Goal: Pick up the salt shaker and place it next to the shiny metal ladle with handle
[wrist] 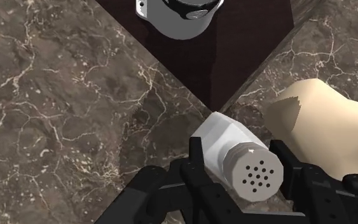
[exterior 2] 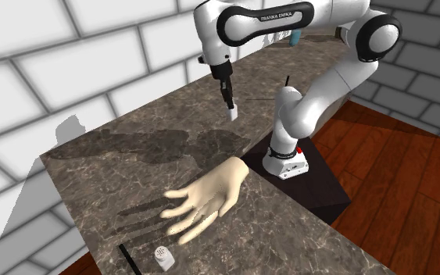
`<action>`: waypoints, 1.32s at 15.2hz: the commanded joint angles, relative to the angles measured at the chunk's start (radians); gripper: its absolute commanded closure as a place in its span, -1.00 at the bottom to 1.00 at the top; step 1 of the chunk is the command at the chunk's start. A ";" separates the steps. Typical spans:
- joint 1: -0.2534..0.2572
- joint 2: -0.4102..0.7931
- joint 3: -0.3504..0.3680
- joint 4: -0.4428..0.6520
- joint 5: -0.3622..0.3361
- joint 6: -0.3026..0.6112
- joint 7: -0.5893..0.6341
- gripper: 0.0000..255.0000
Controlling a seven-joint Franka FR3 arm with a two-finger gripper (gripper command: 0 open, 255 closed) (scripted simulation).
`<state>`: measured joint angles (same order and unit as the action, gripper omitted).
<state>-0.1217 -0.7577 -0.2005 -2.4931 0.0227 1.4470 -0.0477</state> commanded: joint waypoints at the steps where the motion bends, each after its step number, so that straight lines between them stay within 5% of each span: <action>1: 0.025 0.053 0.030 0.030 0.039 0.027 0.035 1.00; 11: 0.128 0.307 0.175 0.201 0.191 0.139 0.203 1.00; 20: 0.195 0.577 0.275 0.452 0.254 0.195 0.344 1.00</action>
<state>0.0655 -0.2121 0.0628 -2.0717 0.2715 1.6355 0.2782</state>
